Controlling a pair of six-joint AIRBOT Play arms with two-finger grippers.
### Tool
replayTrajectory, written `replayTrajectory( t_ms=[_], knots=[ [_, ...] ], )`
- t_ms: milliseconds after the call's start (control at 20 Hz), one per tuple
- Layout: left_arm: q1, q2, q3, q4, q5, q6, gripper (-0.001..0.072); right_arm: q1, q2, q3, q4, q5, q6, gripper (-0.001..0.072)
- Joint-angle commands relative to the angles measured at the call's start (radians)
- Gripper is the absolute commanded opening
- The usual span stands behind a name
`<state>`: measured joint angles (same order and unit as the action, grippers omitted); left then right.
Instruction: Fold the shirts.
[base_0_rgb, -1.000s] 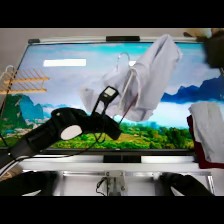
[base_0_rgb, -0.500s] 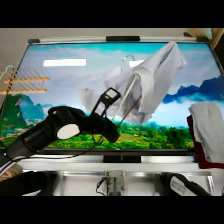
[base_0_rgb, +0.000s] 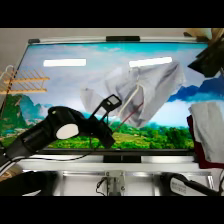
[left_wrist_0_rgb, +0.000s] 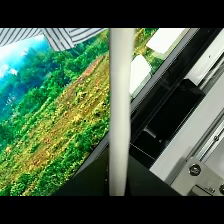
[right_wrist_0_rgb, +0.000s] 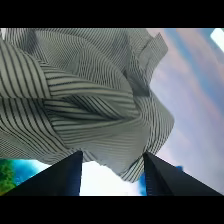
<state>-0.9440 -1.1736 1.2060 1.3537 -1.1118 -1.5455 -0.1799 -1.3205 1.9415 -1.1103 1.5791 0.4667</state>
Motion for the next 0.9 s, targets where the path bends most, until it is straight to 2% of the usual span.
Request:
replayTrajectory(
  t_ms=[0, 200, 500, 550, 600, 700, 850],
  knots=[
    [0.001, 0.001, 0.001, 0.000, -0.027, 0.027, 0.0046, 0.056, -0.016, 0.001, -0.013, 0.000, -0.288, 0.0496],
    [0.001, 0.002, 0.001, -0.001, -0.027, 0.047, 0.0046, 0.056, -0.074, 0.001, 0.048, 0.061, -0.290, 0.0495],
    [0.000, 0.014, 0.009, -0.001, -0.035, 0.061, 0.0046, 0.063, -0.124, 0.000, 0.046, 0.072, -0.330, 0.0494],
    [0.000, 0.014, 0.011, -0.001, -0.038, 0.061, 0.0046, 0.063, -0.127, 0.000, 0.046, 0.072, -0.330, 0.0441],
    [0.001, 0.014, 0.011, -0.001, -0.042, 0.061, 0.0046, 0.063, -0.127, 0.000, 0.047, 0.075, -0.328, 0.0304],
    [0.003, 0.014, 0.011, 0.000, -0.048, 0.061, 0.0047, 0.063, -0.127, 0.000, 0.046, 0.086, -0.317, 0.0279],
    [0.002, 0.014, 0.011, 0.000, -0.051, 0.061, 0.0047, 0.063, -0.126, 0.000, 0.047, 0.100, -0.307, 0.0077]
  ],
)
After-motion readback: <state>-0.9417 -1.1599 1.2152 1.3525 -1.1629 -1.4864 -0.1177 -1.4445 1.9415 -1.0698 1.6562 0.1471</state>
